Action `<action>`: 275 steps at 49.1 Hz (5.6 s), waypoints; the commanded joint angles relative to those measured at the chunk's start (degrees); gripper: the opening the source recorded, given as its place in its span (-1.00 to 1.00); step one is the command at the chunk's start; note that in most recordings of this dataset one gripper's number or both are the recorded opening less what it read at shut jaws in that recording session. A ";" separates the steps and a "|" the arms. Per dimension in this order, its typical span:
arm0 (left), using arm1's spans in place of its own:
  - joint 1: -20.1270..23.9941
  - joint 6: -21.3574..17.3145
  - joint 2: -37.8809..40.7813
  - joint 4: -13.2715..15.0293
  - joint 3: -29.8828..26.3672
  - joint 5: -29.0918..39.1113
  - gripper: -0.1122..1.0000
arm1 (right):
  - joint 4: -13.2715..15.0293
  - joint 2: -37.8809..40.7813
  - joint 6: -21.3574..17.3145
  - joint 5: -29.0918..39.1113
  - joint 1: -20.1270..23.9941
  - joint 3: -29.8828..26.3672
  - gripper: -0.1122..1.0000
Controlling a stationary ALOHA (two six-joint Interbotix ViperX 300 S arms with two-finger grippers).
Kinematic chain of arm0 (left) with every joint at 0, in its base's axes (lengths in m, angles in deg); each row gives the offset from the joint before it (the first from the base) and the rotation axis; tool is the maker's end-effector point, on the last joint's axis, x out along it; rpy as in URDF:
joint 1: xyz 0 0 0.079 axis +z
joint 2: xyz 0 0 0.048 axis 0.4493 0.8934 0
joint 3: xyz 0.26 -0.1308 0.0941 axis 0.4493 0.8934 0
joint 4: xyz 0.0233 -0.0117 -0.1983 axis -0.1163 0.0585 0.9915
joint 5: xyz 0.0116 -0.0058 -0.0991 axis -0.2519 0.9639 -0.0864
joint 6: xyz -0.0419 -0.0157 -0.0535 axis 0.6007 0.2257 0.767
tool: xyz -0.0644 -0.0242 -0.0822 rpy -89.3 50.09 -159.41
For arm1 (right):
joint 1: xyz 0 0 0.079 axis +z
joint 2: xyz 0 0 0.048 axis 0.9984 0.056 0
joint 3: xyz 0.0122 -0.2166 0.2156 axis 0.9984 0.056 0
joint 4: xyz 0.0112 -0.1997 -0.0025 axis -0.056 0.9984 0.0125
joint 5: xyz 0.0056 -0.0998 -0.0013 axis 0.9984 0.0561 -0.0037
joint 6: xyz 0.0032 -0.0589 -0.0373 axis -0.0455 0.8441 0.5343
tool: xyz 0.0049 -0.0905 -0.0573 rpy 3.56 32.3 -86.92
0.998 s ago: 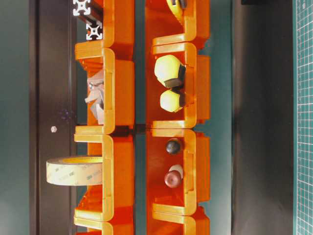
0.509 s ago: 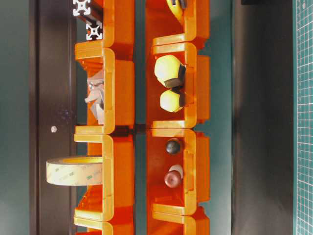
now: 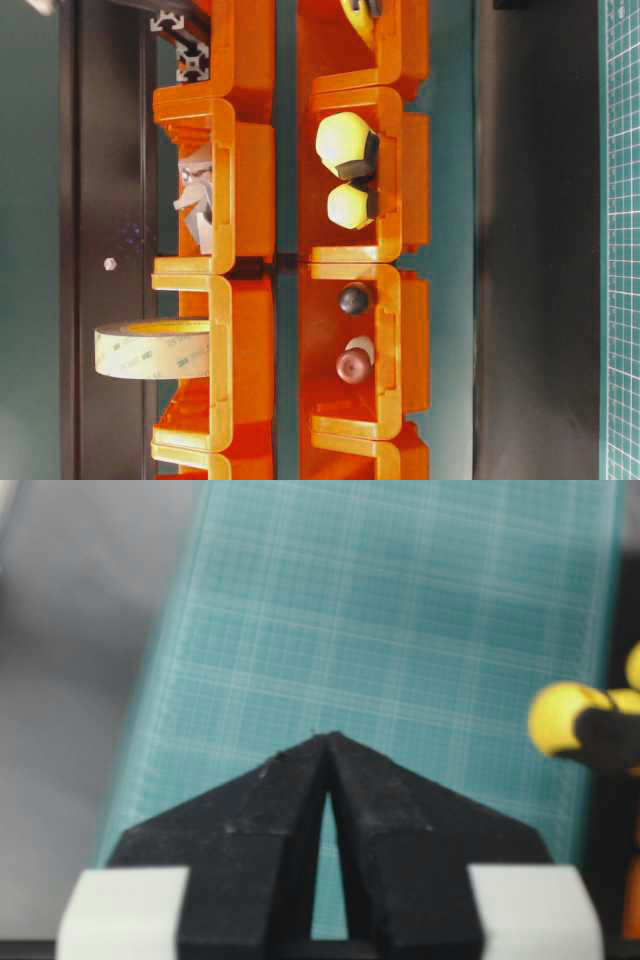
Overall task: Pick screwdriver from container rack with right arm.
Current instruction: 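Move the right gripper from rest toward the screwdrivers in the rack, then position the open right gripper around a yellow-black screwdriver handle, then close the right gripper on the yellow-black screwdriver handle, then pull the screwdriver up and out of the rack slot with the right gripper, then lower the held screwdriver onto the teal mat with the right gripper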
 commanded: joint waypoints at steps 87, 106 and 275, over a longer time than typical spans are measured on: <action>0.18 0.35 -0.79 -0.18 0.53 1.76 -0.81 | 52.12 22.24 -19.51 22.50 10.02 -0.26 0.69; 0.09 0.35 -0.88 -0.18 0.88 1.76 -0.81 | 53.61 23.99 -26.37 22.68 6.59 1.05 0.68; 0.97 0.44 -9.67 -0.18 -1.93 1.76 -0.81 | 58.10 25.14 -36.83 15.03 18.54 -0.53 -0.08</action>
